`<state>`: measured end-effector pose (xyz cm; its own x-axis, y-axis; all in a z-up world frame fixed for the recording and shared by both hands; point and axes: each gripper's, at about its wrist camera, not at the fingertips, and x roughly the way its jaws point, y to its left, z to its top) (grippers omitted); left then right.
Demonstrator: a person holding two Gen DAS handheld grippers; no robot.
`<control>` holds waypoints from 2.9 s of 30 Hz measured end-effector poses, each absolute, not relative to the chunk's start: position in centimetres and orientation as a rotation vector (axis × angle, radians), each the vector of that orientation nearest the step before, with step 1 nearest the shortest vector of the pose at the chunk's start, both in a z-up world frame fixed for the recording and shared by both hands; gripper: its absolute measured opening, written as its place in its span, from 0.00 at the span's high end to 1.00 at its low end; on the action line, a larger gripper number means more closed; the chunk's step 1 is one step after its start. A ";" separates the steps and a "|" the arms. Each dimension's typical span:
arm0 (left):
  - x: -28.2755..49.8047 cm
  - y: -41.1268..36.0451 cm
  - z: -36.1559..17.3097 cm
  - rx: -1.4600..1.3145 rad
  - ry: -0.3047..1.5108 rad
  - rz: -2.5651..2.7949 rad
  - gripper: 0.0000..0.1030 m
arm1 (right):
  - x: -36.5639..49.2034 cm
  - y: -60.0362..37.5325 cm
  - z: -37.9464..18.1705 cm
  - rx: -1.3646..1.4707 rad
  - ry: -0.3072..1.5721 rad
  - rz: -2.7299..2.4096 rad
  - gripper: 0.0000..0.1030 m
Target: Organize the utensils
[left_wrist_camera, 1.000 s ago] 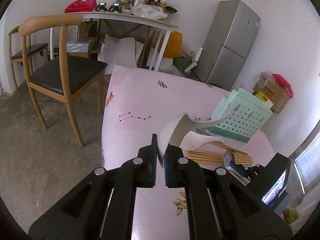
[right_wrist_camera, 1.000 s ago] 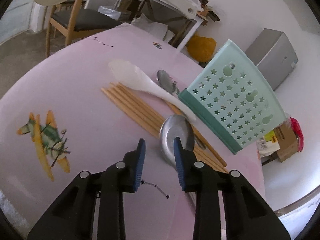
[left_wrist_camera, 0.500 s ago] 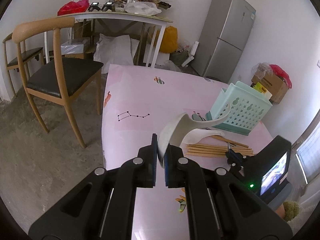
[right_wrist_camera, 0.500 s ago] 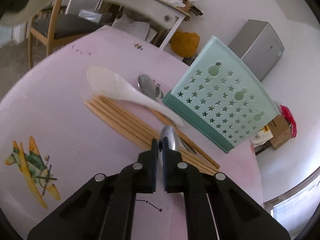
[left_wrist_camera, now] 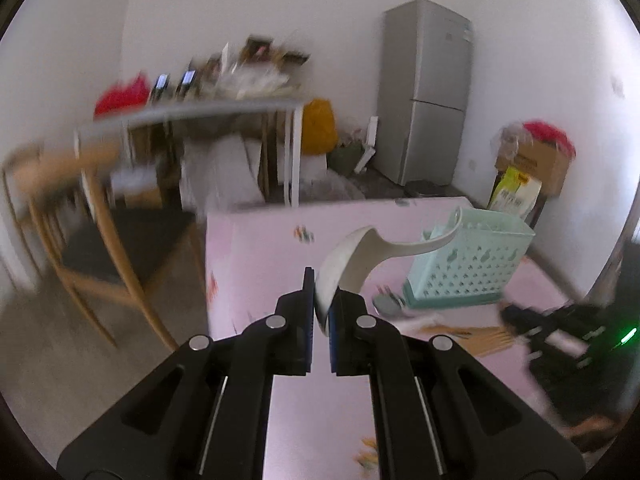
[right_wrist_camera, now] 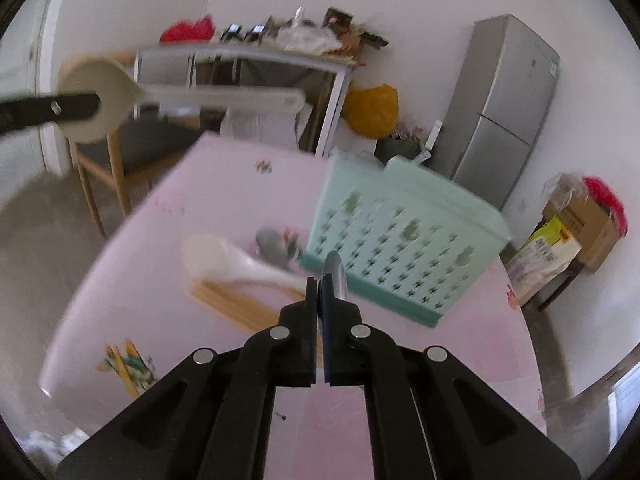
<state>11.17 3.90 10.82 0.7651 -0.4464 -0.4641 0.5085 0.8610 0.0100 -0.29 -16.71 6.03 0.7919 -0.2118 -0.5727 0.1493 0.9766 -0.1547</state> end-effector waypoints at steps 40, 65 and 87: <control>21.9 -9.7 14.9 0.255 0.706 -0.720 0.46 | 2.2 -40.5 16.8 0.465 0.076 0.195 0.98; 16.3 2.0 4.4 -0.115 0.866 -0.476 0.44 | 7.6 -40.5 4.6 0.532 0.268 0.258 0.98; 13.9 3.8 1.3 -0.138 0.908 -0.413 0.32 | -3.0 -31.7 3.7 0.315 0.513 0.110 0.48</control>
<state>13.86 3.84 1.28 0.5434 -0.4042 -0.7358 0.2896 0.9129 -0.2877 -3.04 -31.70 3.66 0.8667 0.1815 -0.4647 -0.0249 0.9460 0.3231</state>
